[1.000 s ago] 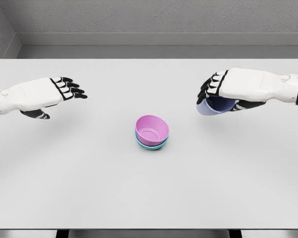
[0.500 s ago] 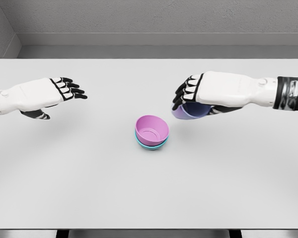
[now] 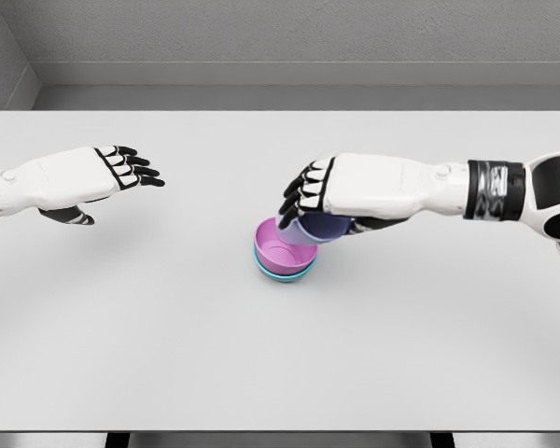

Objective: Stacking bowl and cup with both arms

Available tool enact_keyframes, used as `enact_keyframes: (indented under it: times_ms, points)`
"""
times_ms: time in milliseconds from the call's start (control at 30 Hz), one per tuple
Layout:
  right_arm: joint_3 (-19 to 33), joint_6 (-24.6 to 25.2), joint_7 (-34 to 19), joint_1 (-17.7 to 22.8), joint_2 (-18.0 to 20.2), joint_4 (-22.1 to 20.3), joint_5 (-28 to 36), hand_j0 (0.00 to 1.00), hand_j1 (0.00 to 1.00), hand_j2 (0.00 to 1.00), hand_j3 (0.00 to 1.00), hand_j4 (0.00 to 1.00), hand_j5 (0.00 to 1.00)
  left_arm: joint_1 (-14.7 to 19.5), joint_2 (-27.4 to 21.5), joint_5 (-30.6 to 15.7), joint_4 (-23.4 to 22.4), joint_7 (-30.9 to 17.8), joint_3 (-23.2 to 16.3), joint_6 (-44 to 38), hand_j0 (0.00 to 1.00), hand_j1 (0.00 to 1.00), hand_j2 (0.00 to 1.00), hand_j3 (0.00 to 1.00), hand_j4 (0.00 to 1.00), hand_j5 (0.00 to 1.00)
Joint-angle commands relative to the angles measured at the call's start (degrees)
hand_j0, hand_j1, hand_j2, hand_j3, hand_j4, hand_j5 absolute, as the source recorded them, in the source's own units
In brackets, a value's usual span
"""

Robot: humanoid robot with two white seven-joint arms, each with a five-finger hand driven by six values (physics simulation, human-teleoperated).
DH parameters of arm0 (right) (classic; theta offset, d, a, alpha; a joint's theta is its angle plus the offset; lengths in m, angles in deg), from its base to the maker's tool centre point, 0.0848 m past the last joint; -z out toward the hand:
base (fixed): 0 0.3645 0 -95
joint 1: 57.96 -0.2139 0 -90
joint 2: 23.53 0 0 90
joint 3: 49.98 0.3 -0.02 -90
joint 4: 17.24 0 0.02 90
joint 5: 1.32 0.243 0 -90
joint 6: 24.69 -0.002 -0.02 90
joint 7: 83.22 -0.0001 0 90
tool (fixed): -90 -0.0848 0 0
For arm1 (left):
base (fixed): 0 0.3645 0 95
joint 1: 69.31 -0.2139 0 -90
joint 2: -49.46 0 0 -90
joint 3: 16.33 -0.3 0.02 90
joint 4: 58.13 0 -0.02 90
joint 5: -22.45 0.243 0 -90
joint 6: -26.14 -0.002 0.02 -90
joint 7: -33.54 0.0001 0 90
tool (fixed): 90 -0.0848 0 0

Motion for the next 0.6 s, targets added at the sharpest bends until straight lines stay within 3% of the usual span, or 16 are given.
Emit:
enact_keyframes:
  times_ms: [0, 100, 567]
  points:
    - [-1.26, 0.18, 0.03, 0.0, -0.25, 0.37, 0.1, 0.75, 0.75, 0.75, 0.75, 0.75, 0.75, 0.0, -0.05, -0.31, 0.0, 0.03, 0.04, -0.08, 1.0, 1.0, 1.0, 1.0, 1.0, 1.0]
    - [-2.32, 0.18, 0.03, -0.09, -0.95, 2.92, -0.17, 0.75, 0.75, 0.75, 0.75, 0.75, 0.75, 0.0, -0.05, -0.31, 0.0, 0.03, 0.04, -0.08, 1.0, 1.0, 1.0, 1.0, 1.0, 1.0]
    - [-4.07, 0.18, 0.03, -0.79, -2.54, 5.56, -0.43, 0.76, 0.76, 0.76, 0.76, 0.76, 0.76, -0.35, -0.14, -0.31, 0.09, 0.03, 0.13, -0.08, 1.0, 1.0, 1.0, 1.0, 1.0, 1.0]
